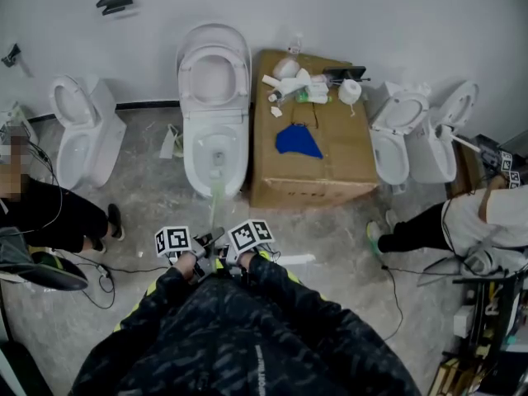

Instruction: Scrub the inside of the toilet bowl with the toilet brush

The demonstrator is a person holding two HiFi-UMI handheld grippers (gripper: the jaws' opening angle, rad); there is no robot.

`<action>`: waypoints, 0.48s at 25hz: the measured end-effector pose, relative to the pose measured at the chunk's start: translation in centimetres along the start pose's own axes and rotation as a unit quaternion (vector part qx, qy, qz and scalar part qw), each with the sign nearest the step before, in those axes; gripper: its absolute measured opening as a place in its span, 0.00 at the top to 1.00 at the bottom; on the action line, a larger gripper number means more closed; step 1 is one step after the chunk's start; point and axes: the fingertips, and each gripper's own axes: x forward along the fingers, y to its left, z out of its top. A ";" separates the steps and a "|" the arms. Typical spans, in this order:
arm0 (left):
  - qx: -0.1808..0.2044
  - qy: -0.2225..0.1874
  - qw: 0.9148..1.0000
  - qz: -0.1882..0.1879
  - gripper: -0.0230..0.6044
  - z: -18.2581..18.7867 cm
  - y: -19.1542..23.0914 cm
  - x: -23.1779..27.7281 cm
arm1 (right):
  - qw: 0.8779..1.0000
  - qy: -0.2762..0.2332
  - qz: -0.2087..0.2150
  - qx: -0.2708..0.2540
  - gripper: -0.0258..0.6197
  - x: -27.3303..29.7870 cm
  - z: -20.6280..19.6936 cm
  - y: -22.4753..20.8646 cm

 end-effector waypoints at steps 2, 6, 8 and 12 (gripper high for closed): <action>-0.005 0.001 1.000 0.002 0.90 -0.1 0.0 -0.5 | 1.000 0.000 -0.002 -0.003 0.86 0.5 -0.1 0.1; -0.004 0.000 1.000 -0.007 0.90 0.2 0.0 -1.4 | 1.000 -0.002 -0.010 -0.010 0.85 1.3 -0.2 0.4; -0.002 0.000 1.000 -0.010 0.90 0.5 -0.1 -1.4 | 1.000 -0.004 -0.012 -0.011 0.85 1.4 0.1 0.5; -0.008 -0.003 1.000 -0.009 0.90 0.4 0.2 -1.4 | 1.000 0.001 -0.017 -0.009 0.85 1.5 0.0 0.2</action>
